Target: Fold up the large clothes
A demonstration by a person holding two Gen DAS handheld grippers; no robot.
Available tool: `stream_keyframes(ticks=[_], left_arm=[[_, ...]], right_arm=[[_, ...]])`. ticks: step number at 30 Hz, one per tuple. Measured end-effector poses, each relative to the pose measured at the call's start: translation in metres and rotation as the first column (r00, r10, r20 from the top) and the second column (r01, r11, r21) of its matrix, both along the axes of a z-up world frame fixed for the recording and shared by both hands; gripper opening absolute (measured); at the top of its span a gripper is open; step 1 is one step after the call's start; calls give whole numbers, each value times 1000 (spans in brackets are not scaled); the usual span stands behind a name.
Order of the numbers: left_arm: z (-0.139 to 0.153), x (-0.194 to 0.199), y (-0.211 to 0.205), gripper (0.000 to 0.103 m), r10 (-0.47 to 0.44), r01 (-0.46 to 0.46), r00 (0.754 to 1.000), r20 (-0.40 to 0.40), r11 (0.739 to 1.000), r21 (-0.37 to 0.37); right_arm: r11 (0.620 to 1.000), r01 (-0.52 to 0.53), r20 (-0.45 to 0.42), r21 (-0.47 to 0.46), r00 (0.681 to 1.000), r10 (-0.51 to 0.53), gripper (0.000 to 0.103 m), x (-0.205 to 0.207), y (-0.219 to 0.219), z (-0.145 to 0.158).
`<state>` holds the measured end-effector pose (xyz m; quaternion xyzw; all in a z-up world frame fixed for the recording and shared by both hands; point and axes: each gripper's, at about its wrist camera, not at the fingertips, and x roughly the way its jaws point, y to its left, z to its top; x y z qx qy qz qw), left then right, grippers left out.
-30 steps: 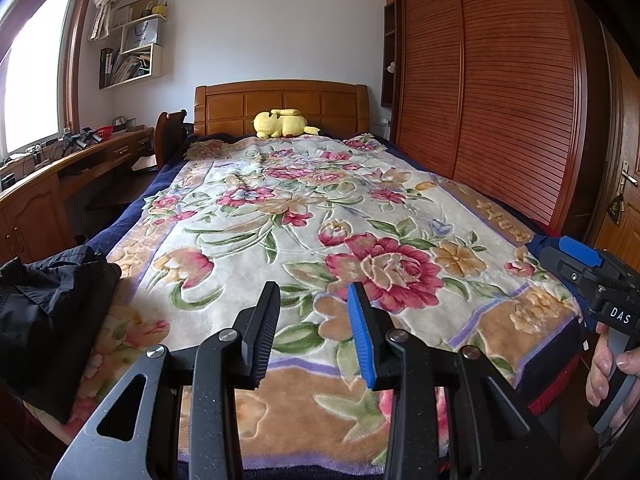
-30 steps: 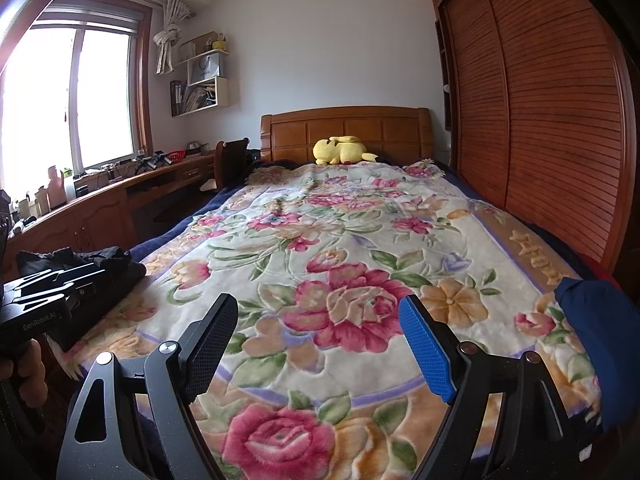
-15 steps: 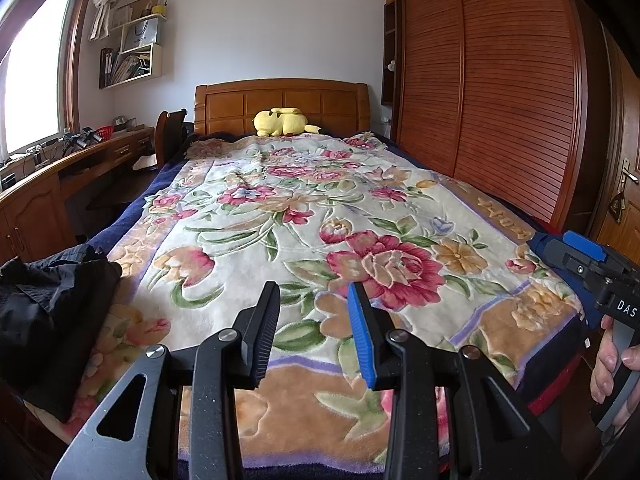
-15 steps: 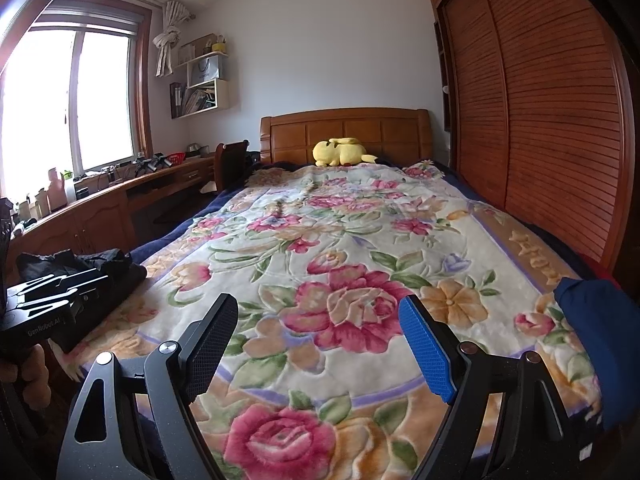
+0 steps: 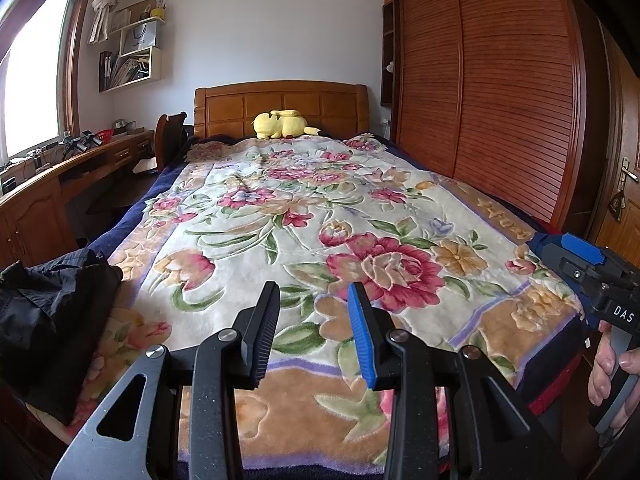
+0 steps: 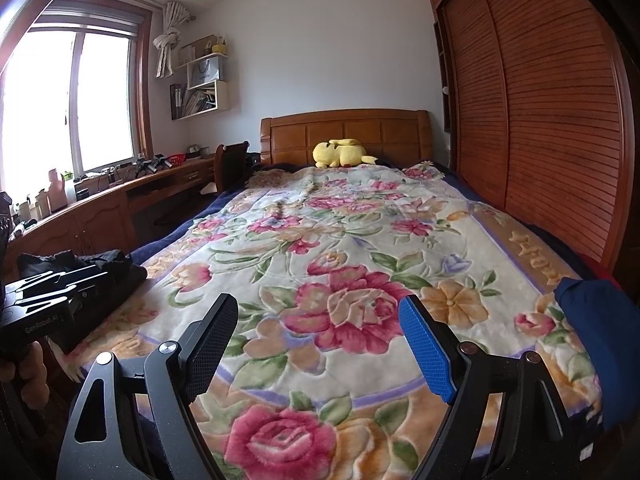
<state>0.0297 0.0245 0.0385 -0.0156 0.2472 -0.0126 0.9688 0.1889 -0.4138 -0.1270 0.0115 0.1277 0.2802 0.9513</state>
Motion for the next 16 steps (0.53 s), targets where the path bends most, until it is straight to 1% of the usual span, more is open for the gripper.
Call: stream_keyframes(ticks=[16], left_arm=[[0, 0, -2, 37, -5, 5, 1000, 2, 1000, -4]], right_arm=[[1000, -9, 2, -1, 1000, 9, 84, -1, 1, -2]])
